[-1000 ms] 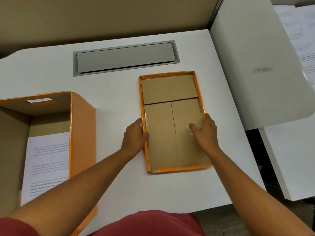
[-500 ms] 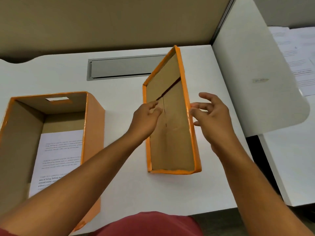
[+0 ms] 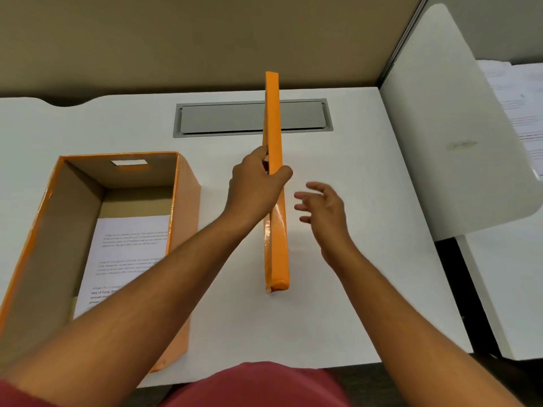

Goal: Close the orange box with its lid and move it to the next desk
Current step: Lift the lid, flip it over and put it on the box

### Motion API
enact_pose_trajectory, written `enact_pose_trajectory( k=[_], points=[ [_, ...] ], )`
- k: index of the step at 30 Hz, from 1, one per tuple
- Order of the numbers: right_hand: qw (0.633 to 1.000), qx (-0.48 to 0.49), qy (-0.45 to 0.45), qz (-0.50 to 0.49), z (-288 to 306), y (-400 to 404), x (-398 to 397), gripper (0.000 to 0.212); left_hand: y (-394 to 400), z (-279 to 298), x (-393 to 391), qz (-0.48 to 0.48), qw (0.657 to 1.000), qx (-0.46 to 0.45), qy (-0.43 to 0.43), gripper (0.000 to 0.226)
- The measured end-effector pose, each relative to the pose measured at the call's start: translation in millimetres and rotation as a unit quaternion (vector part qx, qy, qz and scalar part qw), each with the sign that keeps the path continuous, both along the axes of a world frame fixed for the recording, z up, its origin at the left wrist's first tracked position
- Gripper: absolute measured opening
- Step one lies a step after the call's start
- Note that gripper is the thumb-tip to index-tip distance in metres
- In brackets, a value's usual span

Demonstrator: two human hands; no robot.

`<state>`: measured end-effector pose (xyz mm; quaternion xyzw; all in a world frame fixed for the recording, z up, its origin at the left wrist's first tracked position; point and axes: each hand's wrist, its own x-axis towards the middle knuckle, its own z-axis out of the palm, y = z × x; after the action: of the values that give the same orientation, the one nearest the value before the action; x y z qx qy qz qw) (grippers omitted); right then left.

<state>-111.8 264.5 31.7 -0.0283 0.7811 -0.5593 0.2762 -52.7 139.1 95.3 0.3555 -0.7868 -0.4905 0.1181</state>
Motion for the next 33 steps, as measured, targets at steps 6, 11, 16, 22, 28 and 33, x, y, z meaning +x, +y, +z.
enact_pose_trajectory(
  k=[6,11,16,22,28,33],
  points=[
    [0.979,0.057,-0.179,0.08,-35,-10,18,0.061,-31,15,35,0.021,0.995,0.099,0.025,0.029],
    [0.991,0.026,-0.124,0.039,-25,-22,32,0.056,-64,27,81,0.053,0.986,0.149,0.048,0.062],
    [0.999,-0.001,-0.022,0.023,-1,-41,67,0.045,-116,32,139,0.08,0.987,0.126,0.064,0.056],
    [0.997,-0.005,0.076,0.031,26,-75,145,0.039,-180,31,229,0.112,0.989,0.053,0.08,0.051],
    [0.988,0.016,0.141,0.059,27,-102,213,0.046,-210,3,300,0.176,0.983,0.01,0.057,0.05],
    [0.986,0.047,0.151,0.05,14,-119,253,0.05,-224,-30,340,0.177,0.983,0.0,0.049,0.052]
  ],
)
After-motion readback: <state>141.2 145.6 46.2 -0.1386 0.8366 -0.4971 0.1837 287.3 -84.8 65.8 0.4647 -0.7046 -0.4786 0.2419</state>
